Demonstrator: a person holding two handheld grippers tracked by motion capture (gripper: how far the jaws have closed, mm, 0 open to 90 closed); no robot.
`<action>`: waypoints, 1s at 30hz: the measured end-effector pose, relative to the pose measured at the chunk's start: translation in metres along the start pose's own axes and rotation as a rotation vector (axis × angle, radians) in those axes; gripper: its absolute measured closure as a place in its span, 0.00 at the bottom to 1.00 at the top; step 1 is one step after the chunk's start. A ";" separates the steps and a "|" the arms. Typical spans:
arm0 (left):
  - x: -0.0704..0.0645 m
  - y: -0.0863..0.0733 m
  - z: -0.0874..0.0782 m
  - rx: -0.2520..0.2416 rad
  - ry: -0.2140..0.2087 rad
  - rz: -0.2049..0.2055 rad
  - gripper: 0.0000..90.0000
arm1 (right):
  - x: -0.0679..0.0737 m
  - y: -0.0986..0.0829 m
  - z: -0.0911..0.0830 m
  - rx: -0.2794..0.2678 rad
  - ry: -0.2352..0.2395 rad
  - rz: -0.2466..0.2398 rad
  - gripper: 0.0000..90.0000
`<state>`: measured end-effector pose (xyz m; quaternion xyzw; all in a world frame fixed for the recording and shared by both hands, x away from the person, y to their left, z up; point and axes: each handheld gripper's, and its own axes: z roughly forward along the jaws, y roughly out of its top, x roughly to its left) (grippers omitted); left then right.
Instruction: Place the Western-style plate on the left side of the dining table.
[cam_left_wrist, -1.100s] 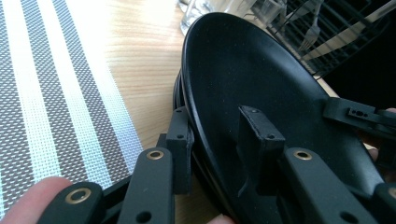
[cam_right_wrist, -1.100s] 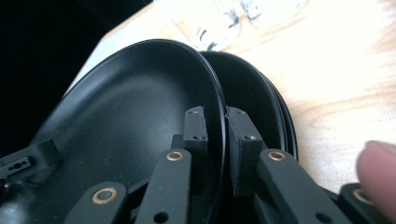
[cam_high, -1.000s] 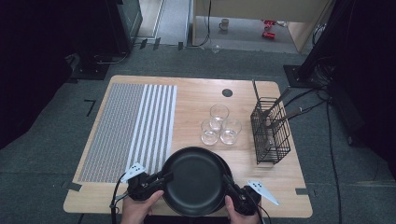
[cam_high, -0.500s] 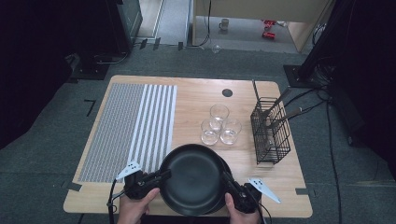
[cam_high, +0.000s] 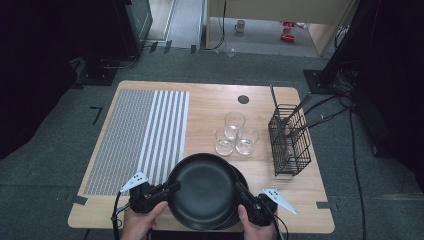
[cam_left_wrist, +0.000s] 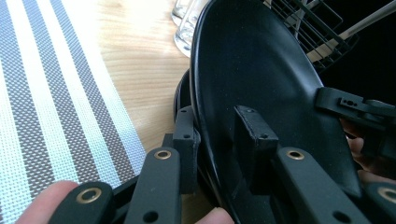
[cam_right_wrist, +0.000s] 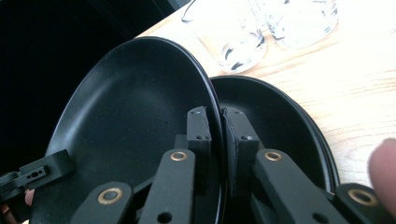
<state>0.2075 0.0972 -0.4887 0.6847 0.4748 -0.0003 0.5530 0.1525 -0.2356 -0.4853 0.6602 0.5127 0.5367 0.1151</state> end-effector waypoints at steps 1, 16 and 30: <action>0.001 0.001 -0.002 -0.006 -0.002 0.002 0.80 | 0.002 0.001 0.000 -0.002 0.004 -0.003 0.91; 0.012 0.010 -0.018 -0.043 0.024 0.001 0.79 | 0.019 0.006 0.016 0.014 0.038 -0.020 0.92; 0.022 0.018 -0.031 -0.063 0.037 -0.005 0.80 | 0.033 0.012 0.031 0.027 0.068 -0.028 0.92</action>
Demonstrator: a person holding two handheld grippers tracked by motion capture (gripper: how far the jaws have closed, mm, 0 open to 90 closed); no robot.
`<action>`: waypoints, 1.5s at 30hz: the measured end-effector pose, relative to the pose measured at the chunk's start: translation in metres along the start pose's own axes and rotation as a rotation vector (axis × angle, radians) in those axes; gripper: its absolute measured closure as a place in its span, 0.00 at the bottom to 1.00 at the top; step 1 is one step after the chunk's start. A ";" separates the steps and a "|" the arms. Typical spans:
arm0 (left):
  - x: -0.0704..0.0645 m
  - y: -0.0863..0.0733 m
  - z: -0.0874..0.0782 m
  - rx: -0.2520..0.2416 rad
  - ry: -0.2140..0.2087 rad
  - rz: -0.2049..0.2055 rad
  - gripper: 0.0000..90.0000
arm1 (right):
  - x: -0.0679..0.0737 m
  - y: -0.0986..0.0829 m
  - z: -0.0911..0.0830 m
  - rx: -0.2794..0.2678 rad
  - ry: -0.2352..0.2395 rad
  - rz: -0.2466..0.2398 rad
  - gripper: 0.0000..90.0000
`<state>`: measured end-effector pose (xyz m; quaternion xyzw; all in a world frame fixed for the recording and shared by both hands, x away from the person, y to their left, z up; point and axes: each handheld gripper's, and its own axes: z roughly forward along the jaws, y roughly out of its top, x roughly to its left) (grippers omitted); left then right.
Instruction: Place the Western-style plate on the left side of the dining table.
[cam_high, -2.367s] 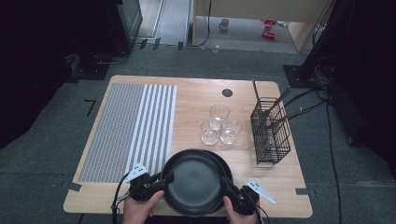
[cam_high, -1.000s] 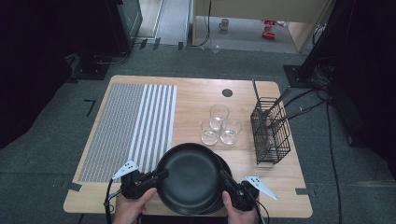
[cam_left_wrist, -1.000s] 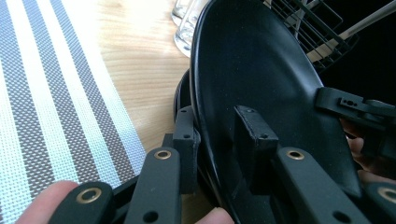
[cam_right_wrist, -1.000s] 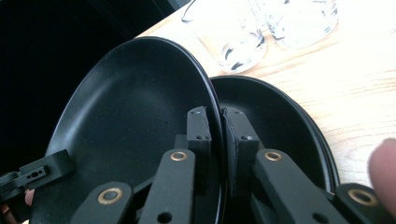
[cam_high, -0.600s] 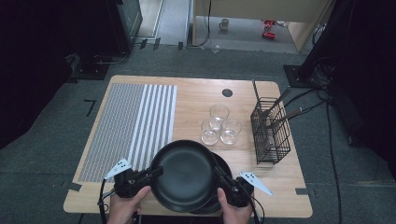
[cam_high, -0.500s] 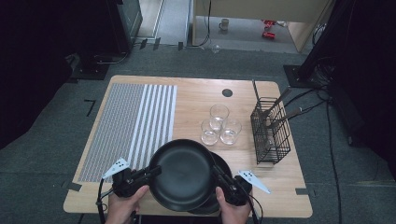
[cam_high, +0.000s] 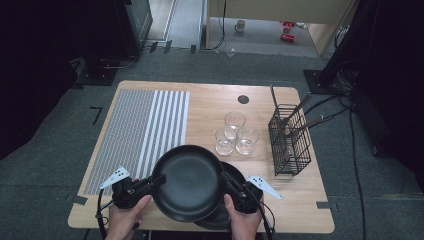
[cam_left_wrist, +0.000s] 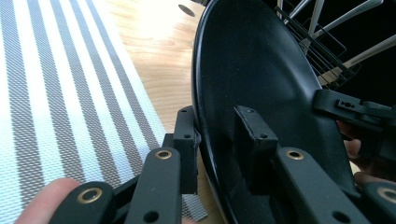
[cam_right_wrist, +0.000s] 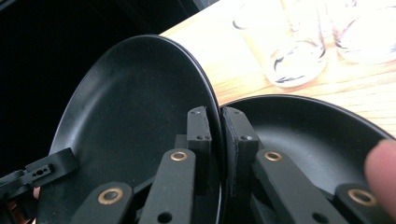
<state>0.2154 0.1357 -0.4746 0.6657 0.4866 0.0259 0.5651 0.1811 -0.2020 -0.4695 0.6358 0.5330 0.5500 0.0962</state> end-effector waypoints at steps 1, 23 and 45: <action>0.000 0.002 -0.002 -0.003 0.010 0.006 0.80 | 0.001 0.000 0.002 0.001 0.006 0.002 0.91; 0.022 0.015 -0.017 -0.036 0.050 -0.040 0.79 | 0.021 0.010 0.033 0.037 0.047 -0.022 0.92; 0.055 0.033 -0.026 -0.047 0.088 -0.100 0.80 | 0.040 0.028 0.080 0.106 0.079 -0.044 0.92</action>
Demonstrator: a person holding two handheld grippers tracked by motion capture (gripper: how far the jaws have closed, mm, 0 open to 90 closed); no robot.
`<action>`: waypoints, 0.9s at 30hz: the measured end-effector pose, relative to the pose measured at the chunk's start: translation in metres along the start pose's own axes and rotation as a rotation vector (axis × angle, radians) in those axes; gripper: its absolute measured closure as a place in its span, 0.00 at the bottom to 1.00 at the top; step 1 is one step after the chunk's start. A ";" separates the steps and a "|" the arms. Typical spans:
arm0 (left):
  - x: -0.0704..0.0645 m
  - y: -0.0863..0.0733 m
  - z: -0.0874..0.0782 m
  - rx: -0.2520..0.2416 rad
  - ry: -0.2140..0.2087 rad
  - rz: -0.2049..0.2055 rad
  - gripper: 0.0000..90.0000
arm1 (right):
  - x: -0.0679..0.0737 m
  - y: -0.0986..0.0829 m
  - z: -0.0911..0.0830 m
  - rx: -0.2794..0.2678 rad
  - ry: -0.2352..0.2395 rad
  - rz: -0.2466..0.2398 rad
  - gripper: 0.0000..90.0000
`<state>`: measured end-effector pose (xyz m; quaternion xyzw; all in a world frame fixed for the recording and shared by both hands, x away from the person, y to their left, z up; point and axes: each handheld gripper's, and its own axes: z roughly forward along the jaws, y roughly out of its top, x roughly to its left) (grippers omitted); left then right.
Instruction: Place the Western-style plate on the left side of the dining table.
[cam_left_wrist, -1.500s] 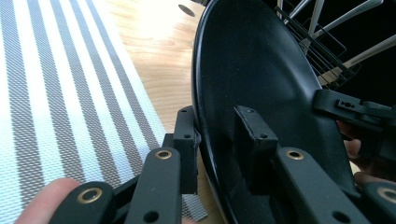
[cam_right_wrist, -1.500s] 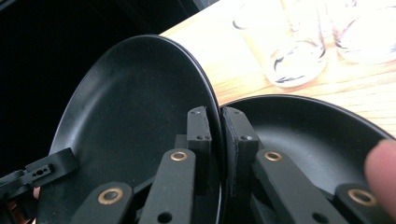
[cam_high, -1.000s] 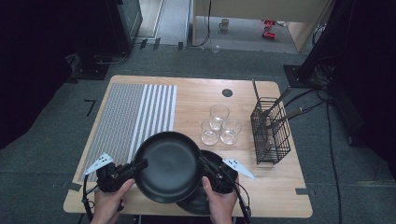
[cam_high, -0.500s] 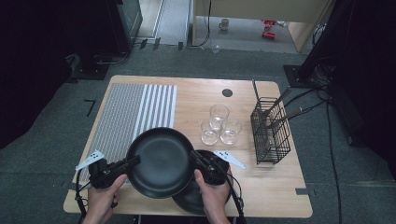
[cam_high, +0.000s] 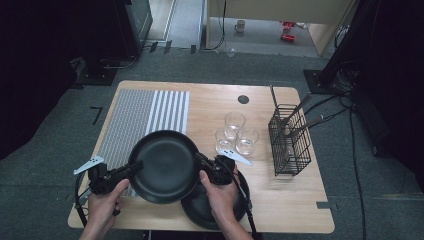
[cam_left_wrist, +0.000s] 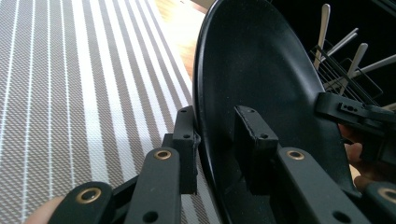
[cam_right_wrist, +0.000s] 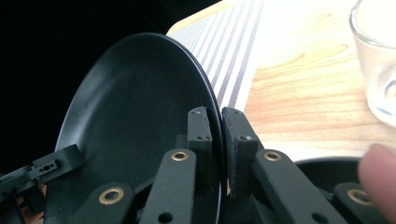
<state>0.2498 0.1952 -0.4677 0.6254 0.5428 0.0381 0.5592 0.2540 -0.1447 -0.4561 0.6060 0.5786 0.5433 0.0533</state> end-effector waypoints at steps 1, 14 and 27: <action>0.001 0.001 0.000 0.001 0.001 0.000 0.80 | 0.000 0.001 0.002 0.003 0.001 -0.002 0.92; 0.015 0.014 0.004 0.008 0.012 -0.015 0.80 | 0.002 0.010 0.024 0.013 0.007 0.003 0.92; 0.030 0.030 0.006 0.007 0.009 -0.035 0.80 | 0.009 0.026 0.043 0.018 0.019 0.009 0.92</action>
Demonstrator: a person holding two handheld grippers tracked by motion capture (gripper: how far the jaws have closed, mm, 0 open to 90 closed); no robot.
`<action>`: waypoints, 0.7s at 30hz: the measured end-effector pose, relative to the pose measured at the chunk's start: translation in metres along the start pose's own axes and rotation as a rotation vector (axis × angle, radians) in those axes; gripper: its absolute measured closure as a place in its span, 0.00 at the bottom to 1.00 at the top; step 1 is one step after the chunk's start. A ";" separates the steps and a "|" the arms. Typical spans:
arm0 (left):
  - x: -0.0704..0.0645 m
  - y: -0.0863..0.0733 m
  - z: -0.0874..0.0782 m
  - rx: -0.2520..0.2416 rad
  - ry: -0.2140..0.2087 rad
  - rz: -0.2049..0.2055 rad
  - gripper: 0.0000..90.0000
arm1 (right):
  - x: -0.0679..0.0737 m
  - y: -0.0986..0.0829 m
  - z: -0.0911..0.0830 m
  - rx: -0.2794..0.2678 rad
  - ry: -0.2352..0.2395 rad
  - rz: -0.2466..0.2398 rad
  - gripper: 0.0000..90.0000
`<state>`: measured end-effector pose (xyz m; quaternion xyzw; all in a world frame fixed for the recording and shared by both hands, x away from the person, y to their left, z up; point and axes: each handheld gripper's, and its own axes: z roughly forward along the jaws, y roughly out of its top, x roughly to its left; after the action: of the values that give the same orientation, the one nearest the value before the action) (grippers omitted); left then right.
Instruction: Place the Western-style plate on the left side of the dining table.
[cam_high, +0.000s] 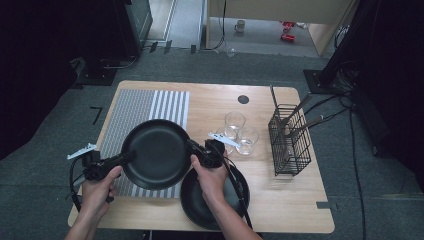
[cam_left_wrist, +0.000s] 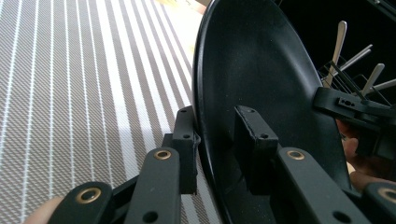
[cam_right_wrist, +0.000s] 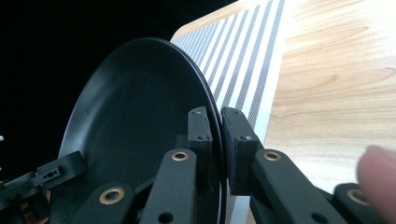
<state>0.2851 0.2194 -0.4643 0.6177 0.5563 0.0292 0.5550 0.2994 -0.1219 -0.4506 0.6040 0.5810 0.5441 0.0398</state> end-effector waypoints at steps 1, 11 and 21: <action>0.003 0.003 0.000 0.003 0.005 -0.001 0.80 | 0.000 0.002 0.004 0.002 0.001 0.002 0.92; 0.009 0.016 0.006 -0.010 0.012 -0.022 0.80 | 0.001 0.013 0.022 -0.002 0.005 0.014 0.92; 0.016 0.029 0.016 0.005 0.023 -0.010 0.80 | -0.006 0.025 0.038 0.018 0.010 0.031 0.92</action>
<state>0.3200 0.2275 -0.4591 0.6159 0.5660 0.0322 0.5470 0.3440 -0.1120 -0.4522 0.6105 0.5767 0.5423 0.0233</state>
